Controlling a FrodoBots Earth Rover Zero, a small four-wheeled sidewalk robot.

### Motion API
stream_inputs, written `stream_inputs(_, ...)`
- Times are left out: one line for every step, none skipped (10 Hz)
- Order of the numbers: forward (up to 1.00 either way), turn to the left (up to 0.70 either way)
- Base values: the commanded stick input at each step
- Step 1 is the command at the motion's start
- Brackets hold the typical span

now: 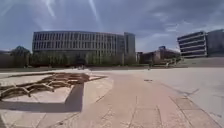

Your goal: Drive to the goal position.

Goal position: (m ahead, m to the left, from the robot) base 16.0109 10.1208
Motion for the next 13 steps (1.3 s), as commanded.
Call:
stream_inputs(0.50, 0.00)
stream_inputs(0.50, 0.00)
stream_inputs(0.50, 0.00)
stream_inputs(0.50, 0.00)
stream_inputs(0.50, 0.00)
stream_inputs(0.50, 0.00)
stream_inputs(0.50, 0.00)
stream_inputs(0.50, 0.00)
stream_inputs(0.50, 0.00)
stream_inputs(0.50, 0.00)
stream_inputs(0.50, 0.00)
stream_inputs(0.50, 0.00)
stream_inputs(0.50, 0.00)
